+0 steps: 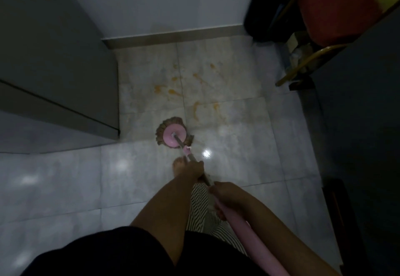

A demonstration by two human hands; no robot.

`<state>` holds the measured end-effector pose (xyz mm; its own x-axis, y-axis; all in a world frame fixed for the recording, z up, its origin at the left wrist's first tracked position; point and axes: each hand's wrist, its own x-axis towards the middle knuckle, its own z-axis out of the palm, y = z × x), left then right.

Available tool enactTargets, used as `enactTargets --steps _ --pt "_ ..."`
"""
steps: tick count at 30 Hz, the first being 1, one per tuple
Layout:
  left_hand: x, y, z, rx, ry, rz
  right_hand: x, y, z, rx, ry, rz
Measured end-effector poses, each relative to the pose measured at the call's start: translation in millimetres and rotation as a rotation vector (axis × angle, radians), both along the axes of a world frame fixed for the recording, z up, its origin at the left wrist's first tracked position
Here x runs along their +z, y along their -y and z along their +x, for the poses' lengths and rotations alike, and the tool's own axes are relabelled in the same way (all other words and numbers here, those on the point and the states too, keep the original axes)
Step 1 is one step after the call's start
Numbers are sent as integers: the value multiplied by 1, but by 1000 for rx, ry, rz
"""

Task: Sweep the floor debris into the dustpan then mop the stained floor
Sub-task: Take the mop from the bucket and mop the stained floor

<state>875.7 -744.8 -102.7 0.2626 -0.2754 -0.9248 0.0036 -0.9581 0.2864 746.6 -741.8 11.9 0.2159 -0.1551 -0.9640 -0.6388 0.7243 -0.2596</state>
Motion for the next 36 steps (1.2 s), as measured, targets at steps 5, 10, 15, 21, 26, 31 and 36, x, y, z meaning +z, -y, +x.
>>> enactTargets --steps 5,10,15,21,26,31,36 --pt "-29 39 66 82 -32 -50 -33 26 68 7 -6 -126" --pt "-59 127 174 210 -5 -130 -71 106 176 -110 33 -110" --pt "-78 213 258 245 -6 -173 -91 190 251 -180 121 -56" --pt "-76 232 260 171 6 -152 -89 201 255 -273 135 14" --pt "-50 187 200 136 -23 -145 -73 151 203 -304 90 11" --pt "-26 115 103 113 -111 -140 -51 78 110 -94 -22 -203" --pt "-8 29 12 -84 -106 -115 -13 -4 18 -150 22 -126"
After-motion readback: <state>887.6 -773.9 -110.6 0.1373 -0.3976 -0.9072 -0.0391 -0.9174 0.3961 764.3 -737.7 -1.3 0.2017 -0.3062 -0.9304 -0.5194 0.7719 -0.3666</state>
